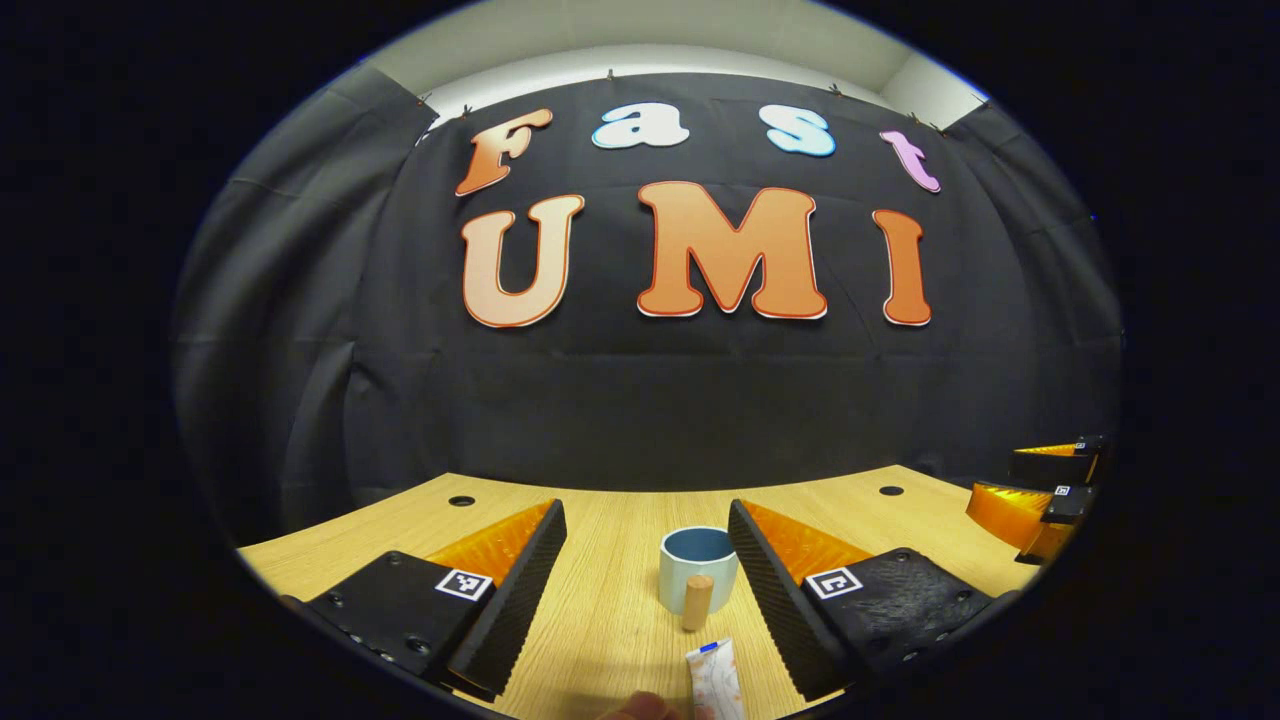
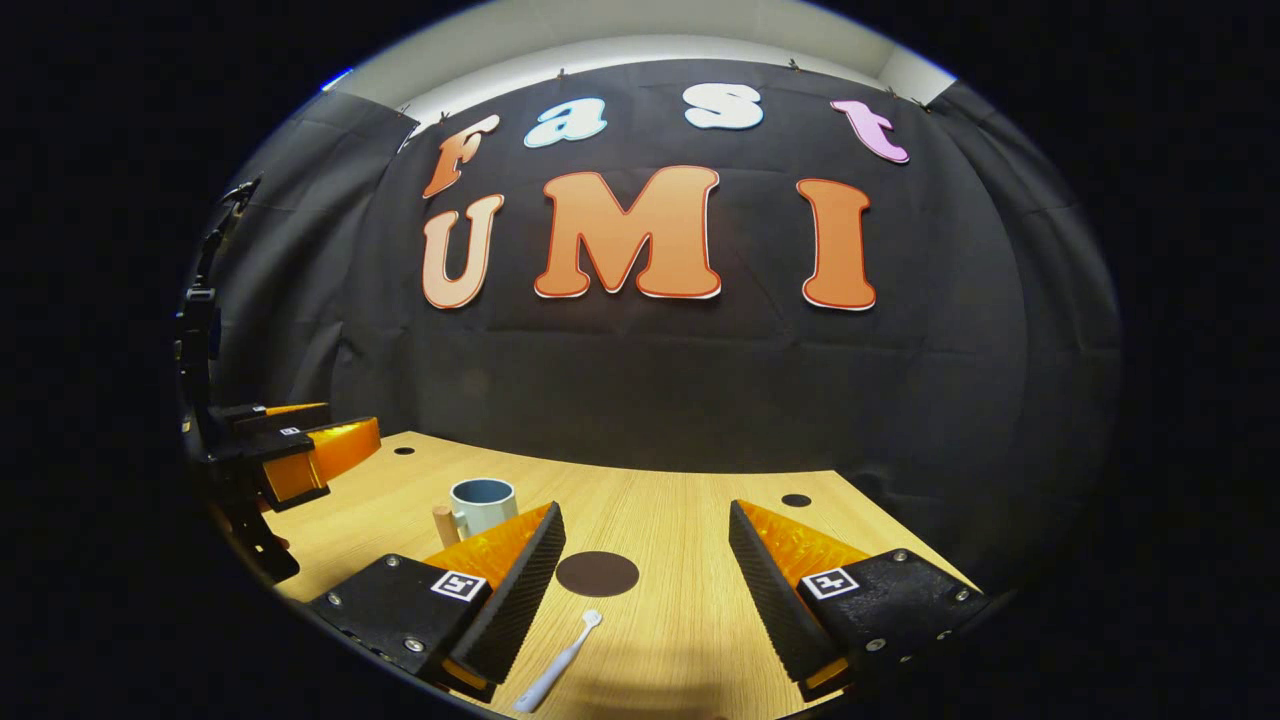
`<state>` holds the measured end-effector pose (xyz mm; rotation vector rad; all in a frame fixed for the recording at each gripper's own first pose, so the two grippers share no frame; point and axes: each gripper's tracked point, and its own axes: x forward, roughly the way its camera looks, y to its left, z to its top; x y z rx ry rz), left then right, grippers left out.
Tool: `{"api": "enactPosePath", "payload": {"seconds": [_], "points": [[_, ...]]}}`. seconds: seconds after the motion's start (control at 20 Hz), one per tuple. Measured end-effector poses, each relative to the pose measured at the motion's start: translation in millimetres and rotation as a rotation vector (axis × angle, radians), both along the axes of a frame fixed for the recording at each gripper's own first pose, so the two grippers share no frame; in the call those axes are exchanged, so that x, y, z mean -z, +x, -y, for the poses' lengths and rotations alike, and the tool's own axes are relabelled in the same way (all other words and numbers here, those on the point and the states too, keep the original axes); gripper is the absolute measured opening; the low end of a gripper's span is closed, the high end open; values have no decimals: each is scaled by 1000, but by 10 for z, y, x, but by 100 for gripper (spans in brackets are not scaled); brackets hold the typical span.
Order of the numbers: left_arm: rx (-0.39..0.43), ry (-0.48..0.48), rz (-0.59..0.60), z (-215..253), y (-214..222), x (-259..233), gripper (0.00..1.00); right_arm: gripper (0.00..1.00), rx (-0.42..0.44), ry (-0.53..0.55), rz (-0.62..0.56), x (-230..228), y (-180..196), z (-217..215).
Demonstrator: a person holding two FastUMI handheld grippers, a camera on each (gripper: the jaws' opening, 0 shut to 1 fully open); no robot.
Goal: Put the toothbrush and toothpaste on the desktop into the cup, then pick up the cup and place it on the coaster on the desktop.
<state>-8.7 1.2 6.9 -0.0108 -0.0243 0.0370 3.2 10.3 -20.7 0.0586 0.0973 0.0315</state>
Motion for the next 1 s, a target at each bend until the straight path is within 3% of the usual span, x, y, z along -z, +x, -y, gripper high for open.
{"api": "enactPosePath", "payload": {"seconds": [0.2,0.5,0.75,1.0], "points": [[21,8,-1,62,-6,-73,98,99,-3,-1,-4,-29,-1,3],[64,-21,-102,87,138,-110,98,99,-40,-34,-64,-24,-10,-62],[82,-9,-217,31,207,55,98,99,-96,-27,-180,92,-13,-198],[155,-18,-387,133,194,344,98,97,-133,44,-343,281,-8,-256]]}}
